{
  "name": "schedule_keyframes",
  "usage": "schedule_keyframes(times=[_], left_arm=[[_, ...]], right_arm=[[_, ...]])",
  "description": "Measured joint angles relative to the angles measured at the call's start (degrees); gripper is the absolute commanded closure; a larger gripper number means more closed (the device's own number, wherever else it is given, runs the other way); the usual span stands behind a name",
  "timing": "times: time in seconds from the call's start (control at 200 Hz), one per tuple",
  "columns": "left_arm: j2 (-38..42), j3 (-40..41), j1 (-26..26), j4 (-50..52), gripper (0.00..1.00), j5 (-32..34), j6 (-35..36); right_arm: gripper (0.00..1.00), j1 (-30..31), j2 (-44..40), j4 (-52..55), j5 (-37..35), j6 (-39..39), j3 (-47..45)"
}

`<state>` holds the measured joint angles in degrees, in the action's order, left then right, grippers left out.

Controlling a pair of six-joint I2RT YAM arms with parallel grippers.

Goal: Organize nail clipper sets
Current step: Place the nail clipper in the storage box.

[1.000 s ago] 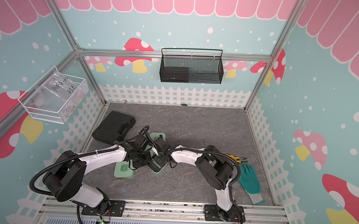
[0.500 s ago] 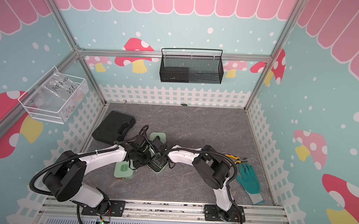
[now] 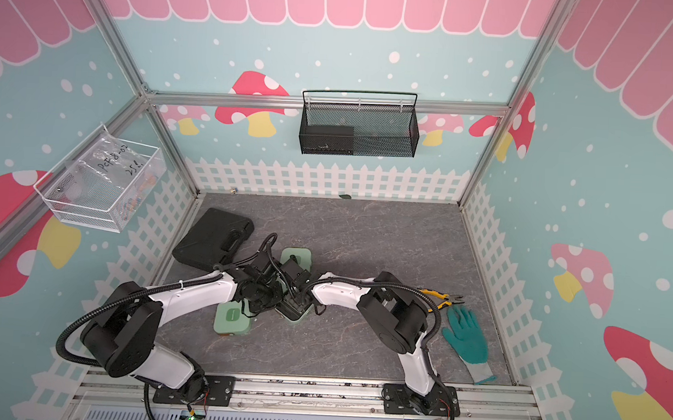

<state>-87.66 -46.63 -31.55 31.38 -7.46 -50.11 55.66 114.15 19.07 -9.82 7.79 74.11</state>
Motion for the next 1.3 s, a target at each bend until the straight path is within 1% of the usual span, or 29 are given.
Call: schedule_keyframes(times=[0.25,0.651,0.756,0.866,0.966,1.071,1.166,1.296], left_arm=[[0.0,0.0,0.0,0.1,1.0,0.0,0.0],[-0.2,0.0,-0.3,-0.5,1.0,-0.1,0.0],[-0.2,0.0,-0.3,-0.6,1.0,-0.1,0.0],[-0.2,0.0,-0.3,-0.7,1.0,-0.2,0.0],[-0.3,0.0,-0.2,-0.7,1.0,-0.6,0.0],[-0.3,-0.1,-0.1,-0.7,1.0,-0.7,0.0],[-0.5,-0.2,0.1,-0.9,1.0,-0.9,0.2],[-0.6,-0.3,0.2,-1.1,1.0,-0.9,0.2]], right_arm=[[0.7,0.0,-0.5,0.9,0.3,-0.3,0.0],[0.69,-0.1,-3.3,6.3,1.0,0.0,-0.7],[0.7,-0.1,-4.7,7.3,2.1,0.3,-2.3],[0.74,-0.2,-7.2,6.2,2.8,1.4,-4.9],[0.81,-0.2,-10.6,3.7,3.8,2.4,-8.1],[0.89,-0.1,-12.9,-1.7,5.3,3.0,-9.6],[0.94,0.1,-12.9,-5.4,6.4,3.1,-9.6],[0.96,0.0,-10.8,-7.6,7.0,3.2,-9.1]])
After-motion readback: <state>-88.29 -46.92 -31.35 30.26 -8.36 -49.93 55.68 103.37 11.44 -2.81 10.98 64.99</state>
